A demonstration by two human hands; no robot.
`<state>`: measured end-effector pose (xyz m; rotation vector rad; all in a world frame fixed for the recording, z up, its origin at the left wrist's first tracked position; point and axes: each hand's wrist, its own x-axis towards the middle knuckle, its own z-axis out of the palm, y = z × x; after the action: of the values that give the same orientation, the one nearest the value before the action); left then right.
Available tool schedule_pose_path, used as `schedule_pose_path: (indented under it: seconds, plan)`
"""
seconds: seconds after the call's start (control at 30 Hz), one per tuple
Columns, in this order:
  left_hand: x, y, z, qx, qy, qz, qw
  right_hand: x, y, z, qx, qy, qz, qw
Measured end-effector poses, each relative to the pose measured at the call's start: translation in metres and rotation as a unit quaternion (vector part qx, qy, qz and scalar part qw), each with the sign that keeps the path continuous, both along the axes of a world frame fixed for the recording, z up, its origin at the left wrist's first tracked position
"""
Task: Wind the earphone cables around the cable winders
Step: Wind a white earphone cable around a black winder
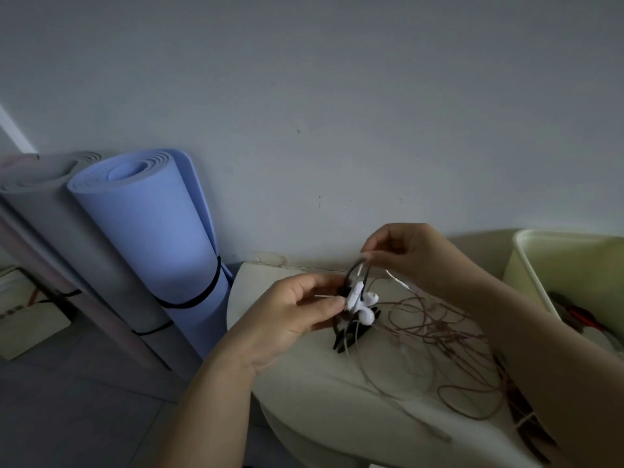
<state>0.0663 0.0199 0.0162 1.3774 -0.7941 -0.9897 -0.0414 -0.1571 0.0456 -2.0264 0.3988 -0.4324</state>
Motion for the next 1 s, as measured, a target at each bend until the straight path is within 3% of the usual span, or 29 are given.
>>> schedule_pose_path:
  seconds: [0.13, 0.23, 0.4, 0.53, 0.8, 0.9, 1.0]
  plan:
    - [-0.005, -0.007, 0.009, -0.126, 0.149, 0.043, 0.98, 0.012, 0.017, -0.02, -0.002, 0.028, 0.016, 0.999]
    - [-0.001, -0.009, 0.01, -0.157, 0.188, 0.133, 0.96, 0.018, 0.03, -0.025, -0.051, 0.057, 0.038, 0.996]
    - [0.012, -0.007, 0.002, -0.107, 0.169, 0.275, 0.94, 0.017, 0.044, -0.023, -0.239, 0.107, 0.108, 0.959]
    - [0.011, -0.006, 0.001, -0.052, 0.116, 0.301, 0.945, 0.013, 0.044, -0.012, -0.313, 0.102, 0.091, 0.94]
    - [0.013, -0.006, 0.004, -0.06, 0.285, 0.311, 0.904, 0.01, 0.036, -0.008, -0.33, 0.101, 0.1, 0.933]
    - [0.013, -0.007, 0.002, -0.051, 0.256, 0.309, 0.915, 0.01, 0.036, -0.008, -0.331, 0.087, 0.106, 0.933]
    - [0.01, -0.009, -0.003, -0.008, 0.131, 0.284, 0.95, 0.01, 0.04, -0.006, -0.352, 0.066, 0.112, 0.927]
